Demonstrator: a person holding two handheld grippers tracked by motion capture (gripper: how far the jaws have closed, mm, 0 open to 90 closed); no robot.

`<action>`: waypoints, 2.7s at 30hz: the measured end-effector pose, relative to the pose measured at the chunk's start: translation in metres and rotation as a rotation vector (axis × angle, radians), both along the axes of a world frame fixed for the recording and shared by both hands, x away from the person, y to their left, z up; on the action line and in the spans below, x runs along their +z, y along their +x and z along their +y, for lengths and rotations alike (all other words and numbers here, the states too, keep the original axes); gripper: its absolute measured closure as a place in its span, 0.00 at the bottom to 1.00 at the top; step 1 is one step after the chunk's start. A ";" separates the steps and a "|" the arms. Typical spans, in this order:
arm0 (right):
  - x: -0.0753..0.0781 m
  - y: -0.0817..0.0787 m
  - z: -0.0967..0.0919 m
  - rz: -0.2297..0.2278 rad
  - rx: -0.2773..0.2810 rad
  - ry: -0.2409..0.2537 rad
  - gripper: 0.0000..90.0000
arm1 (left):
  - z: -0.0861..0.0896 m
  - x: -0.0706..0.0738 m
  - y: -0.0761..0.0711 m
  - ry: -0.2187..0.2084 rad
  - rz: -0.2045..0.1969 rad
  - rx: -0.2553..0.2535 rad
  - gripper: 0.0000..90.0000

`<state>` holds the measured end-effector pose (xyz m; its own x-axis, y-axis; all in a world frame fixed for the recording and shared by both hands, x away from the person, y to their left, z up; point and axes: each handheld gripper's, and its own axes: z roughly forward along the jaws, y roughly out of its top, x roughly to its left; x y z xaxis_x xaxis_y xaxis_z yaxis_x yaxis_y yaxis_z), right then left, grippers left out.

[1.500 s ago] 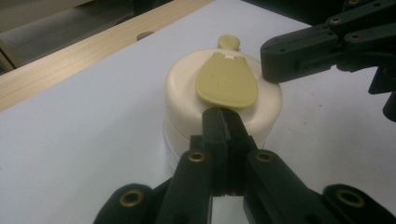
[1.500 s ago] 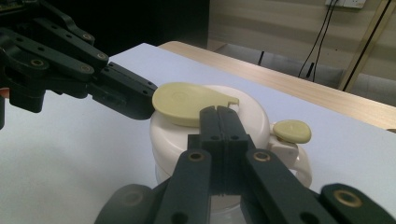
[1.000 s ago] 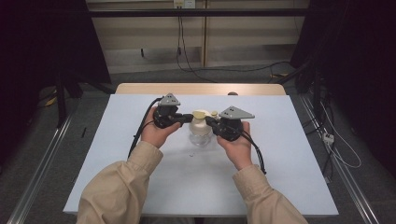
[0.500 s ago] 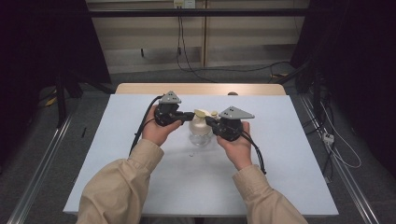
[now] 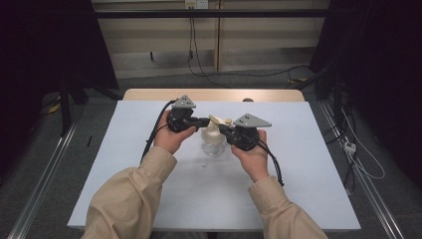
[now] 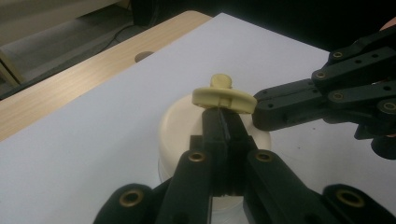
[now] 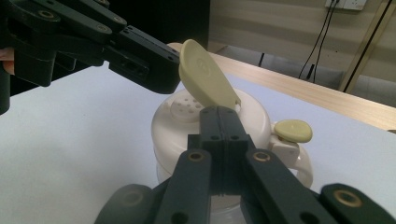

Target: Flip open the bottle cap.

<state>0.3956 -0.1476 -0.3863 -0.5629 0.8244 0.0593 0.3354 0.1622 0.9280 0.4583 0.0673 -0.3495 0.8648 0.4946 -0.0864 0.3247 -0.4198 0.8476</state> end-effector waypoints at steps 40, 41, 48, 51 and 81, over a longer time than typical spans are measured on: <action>0.000 -0.001 -0.001 -0.005 0.002 -0.001 1.00 | -0.009 0.005 0.006 -0.011 0.002 0.007 1.00; 0.000 -0.001 -0.001 -0.005 0.002 0.000 1.00 | -0.010 0.005 0.006 -0.016 0.000 0.009 1.00; 0.000 -0.003 -0.001 -0.004 0.007 -0.011 1.00 | -0.013 0.006 0.005 -0.009 0.000 -0.002 1.00; 0.000 -0.004 -0.001 -0.005 0.009 -0.010 1.00 | -0.014 0.005 0.005 -0.011 0.002 -0.001 1.00; -0.007 -0.005 -0.015 -0.001 -0.004 0.029 1.00 | -0.023 0.006 0.011 -0.005 0.011 -0.020 1.00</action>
<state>0.3907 -0.1622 -0.3929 -0.5598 0.8244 0.0831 0.3353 0.1337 0.9326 0.4695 0.0442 -0.3440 0.8736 0.4767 -0.0979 0.3254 -0.4224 0.8460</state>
